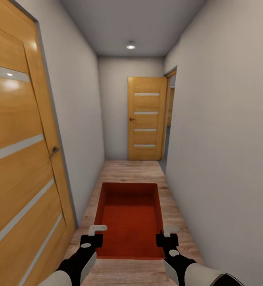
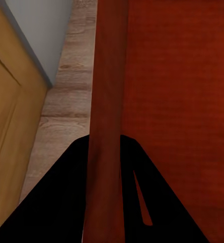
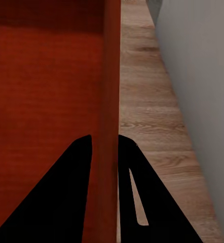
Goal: Move the two storage containers from the living room to the garage. In the garage, place one container on the floor and stack the other container on top of it (either order is fine).
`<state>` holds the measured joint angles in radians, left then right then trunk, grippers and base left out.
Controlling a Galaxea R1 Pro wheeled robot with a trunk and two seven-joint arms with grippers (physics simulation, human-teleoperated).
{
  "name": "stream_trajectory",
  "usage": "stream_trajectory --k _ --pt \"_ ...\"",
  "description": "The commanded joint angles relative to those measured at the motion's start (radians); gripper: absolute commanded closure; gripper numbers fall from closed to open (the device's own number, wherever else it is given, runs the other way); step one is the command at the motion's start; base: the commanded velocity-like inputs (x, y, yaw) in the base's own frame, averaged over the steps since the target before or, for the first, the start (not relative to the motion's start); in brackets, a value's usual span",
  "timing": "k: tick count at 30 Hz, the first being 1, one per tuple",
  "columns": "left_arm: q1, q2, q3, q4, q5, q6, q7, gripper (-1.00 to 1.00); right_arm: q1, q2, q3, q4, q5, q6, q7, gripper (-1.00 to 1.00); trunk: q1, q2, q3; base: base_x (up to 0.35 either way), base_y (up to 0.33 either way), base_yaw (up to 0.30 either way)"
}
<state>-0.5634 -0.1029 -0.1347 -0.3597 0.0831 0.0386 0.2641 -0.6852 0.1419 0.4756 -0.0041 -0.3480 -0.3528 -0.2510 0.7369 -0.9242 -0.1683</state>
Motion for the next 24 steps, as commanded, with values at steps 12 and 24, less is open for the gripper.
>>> stream_trajectory --k 12,24 --pt "-0.001 -0.001 0.007 -0.007 0.026 0.004 0.007 1.00 0.000 0.001 -0.040 0.000 0.011 0.005 0.013 1.00 0.001 -0.001 -0.001 0.324 0.000 0.000" --pt "-0.001 -0.001 0.006 -0.006 0.026 -0.008 0.007 1.00 0.000 0.001 -0.040 0.000 0.010 0.005 0.014 1.00 0.001 -0.001 -0.001 0.324 0.000 0.000"
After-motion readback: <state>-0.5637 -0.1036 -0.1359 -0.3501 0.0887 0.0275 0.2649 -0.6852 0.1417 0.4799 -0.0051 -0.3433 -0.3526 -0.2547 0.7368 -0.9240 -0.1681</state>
